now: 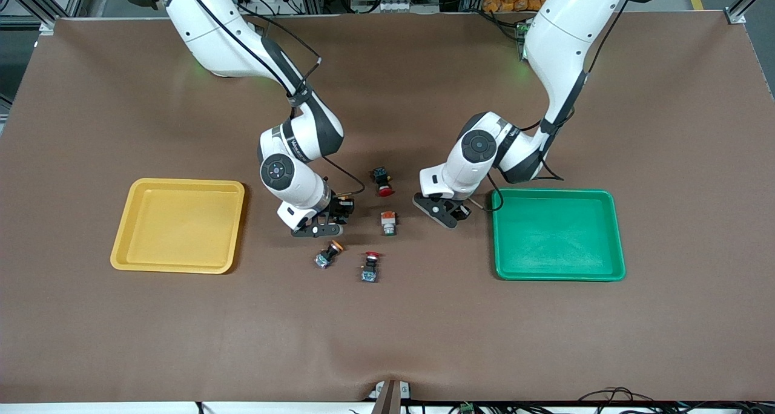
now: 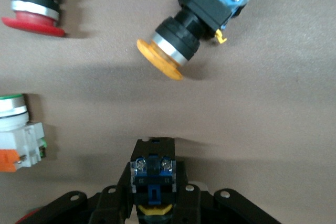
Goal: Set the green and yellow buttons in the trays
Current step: 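Place the buttons in matching trays with the right and left grippers, then reach back to the button cluster and grasp a second button with each gripper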
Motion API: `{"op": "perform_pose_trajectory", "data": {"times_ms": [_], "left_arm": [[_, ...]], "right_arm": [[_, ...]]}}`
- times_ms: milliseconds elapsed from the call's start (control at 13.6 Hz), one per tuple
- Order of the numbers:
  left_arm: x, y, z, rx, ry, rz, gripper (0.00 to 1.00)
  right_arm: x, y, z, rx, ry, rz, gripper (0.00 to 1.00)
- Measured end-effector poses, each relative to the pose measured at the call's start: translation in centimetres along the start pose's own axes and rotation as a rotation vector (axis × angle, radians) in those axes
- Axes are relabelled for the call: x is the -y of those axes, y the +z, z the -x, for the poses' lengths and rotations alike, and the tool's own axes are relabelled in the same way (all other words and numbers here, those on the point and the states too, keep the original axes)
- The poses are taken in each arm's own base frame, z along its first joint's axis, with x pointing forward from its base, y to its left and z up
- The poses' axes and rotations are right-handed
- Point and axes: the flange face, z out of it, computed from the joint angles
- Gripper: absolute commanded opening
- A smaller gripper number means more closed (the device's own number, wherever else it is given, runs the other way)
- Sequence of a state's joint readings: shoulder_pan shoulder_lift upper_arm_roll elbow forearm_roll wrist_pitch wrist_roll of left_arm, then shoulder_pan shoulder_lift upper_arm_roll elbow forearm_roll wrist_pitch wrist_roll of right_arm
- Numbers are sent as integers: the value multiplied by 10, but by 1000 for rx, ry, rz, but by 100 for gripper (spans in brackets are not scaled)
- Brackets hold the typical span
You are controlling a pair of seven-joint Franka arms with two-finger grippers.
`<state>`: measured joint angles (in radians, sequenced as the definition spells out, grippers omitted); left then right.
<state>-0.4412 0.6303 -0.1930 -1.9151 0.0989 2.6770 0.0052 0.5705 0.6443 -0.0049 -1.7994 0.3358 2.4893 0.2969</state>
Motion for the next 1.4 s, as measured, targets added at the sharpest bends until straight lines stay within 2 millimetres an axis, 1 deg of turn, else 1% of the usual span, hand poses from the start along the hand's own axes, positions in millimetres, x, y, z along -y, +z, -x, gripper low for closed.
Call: {"op": "perform_pose_trajectory", "data": {"times_ms": [74, 148, 221, 295, 369, 443, 516, 590, 664, 811, 885, 959, 1033, 1107, 1180, 1254, 1328, 1402], "left_arm": [[3, -4, -2, -1, -4, -3, 0], [12, -12, -4, 10, -16, -8, 0], [26, -24, -5, 30, -27, -15, 0], [43, -40, -6, 50, -38, -24, 0], [62, -57, -4, 72, -50, -33, 1], [82, -72, 0, 95, -67, -41, 1], [104, -83, 6, 119, -84, -45, 1], [129, -90, 15, 139, -94, -47, 1], [152, -93, 24, 151, -102, -46, 0], [192, -86, 46, 175, -140, -39, 1], [205, -80, 56, 188, -159, -33, 4], [214, -74, 63, 199, -173, -28, 8], [218, -69, 67, 207, -180, -23, 18], [218, -65, 69, 214, -182, -19, 34], [218, -60, 70, 221, -183, -15, 89], [219, -55, 72, 229, -186, -11, 100], [221, -50, 75, 235, -191, -7, 100], [224, -48, 76, 237, -195, -6, 100]], "right_arm": [[-1, -8, -2, -2, 4, -1, 19], [-5, -21, -7, 3, 13, 3, 20], [-15, -40, -14, 12, 27, 12, 21], [-32, -60, -22, 26, 30, 24, 22], [-53, -80, -30, 47, 12, 34, 26], [-76, -98, -38, 66, -10, 36, 26], [-100, -111, -47, 85, -19, 33, 27], [-128, -121, -55, 97, -20, 28, 30], [-155, -127, -63, 99, -33, 22, 30], [-212, -137, -75, 93, -106, 8, 30], [-241, -142, -78, 90, -141, 2, 30], [-269, -146, -80, 95, -172, -8, 31], [-296, -151, -79, 107, -202, -20, 33], [-322, -157, -78, 119, -227, -30, 34], [-344, -167, -78, 131, -255, -35, 38], [-363, -180, -79, 145, -289, -31, 44], [-378, -198, -80, 162, -319, -27, 53], [-387, -219, -82, 181, -342, -28, 76]]}}
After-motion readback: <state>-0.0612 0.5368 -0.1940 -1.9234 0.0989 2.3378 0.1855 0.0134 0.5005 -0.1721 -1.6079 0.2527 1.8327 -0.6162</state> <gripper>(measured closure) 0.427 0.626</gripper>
